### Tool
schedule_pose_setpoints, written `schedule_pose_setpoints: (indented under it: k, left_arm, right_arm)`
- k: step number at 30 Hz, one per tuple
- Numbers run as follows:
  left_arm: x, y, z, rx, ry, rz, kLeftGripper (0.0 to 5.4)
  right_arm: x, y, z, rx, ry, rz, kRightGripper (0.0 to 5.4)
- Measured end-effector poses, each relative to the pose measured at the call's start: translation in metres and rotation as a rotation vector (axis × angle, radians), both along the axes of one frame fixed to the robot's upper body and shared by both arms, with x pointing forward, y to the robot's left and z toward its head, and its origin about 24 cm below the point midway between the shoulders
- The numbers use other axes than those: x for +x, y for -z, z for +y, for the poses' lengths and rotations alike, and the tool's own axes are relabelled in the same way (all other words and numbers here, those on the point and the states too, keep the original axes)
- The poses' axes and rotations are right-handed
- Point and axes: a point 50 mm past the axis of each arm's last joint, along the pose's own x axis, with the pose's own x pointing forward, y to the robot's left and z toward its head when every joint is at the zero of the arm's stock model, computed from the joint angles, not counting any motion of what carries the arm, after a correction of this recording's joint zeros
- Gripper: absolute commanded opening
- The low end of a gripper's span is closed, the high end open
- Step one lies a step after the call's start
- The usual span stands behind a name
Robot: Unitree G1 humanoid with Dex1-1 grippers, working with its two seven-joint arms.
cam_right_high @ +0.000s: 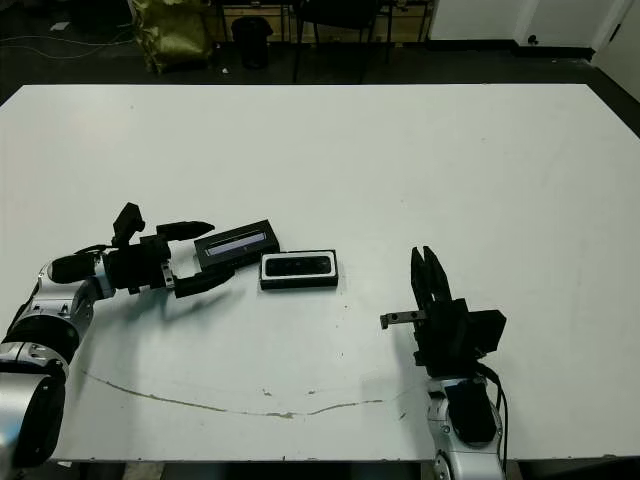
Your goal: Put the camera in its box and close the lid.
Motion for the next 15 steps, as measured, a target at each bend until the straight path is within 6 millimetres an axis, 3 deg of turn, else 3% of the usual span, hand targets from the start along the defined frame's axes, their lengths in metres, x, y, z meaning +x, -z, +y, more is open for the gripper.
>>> schedule_pose_setpoints:
  k: [15]
  left_arm:
    - [0.0044, 0.0052, -0.0036, 0.045, -0.077, -0.002, 5.38]
  right_arm:
    - [-0.0012, 0.0003, -0.0013, 0.002, 0.006, 0.007, 0.00]
